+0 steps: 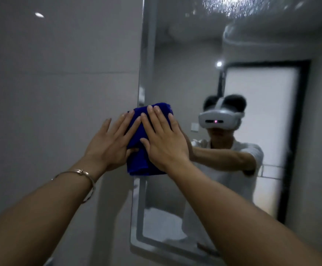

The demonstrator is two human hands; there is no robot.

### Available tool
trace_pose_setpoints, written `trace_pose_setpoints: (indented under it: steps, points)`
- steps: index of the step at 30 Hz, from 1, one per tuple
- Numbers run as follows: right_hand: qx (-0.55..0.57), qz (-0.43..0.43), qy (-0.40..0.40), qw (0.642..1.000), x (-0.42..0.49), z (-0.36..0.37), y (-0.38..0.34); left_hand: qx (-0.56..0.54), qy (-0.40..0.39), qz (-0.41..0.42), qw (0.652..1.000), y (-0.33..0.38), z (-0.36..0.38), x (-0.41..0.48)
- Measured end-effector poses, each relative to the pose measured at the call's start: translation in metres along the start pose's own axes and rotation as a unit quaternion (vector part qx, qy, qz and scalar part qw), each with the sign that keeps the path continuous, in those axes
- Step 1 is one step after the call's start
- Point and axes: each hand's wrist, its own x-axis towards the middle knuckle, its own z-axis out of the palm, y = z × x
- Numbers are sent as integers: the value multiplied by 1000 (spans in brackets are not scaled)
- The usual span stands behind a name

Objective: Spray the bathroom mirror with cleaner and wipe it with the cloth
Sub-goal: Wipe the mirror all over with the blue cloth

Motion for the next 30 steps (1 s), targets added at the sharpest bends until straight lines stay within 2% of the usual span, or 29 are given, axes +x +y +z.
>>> trace_pose_setpoints:
  steps: [5, 10, 14, 17, 20, 24, 28, 30]
  points:
    - [-42, 61, 71, 995, 49, -57, 83, -21, 84, 2, 996, 0, -70, 101]
    - [-55, 145, 104, 982, 29, -96, 166, -98, 168, 36, 980, 57, -125, 171]
    - [-71, 128, 80, 986, 0, -109, 199, -185, 153, 61, 969, 101, -133, 182]
    - [-52, 127, 76, 988, -10, -115, 204, -226, 171, 52, 958, 112, -134, 183]
    - [27, 155, 65, 985, -14, -110, 192, -298, 179, 40, 937, 120, -135, 179]
    - [61, 193, 101, 974, -9, -98, 178, -375, 207, 22, 903, 122, -131, 179]
    - [17, 184, 176, 967, -12, -78, 178, -275, 289, -7, 917, 135, -107, 177]
    - [-1, 181, 216, 959, -14, -70, 180, -268, 310, -21, 912, 140, -100, 177]
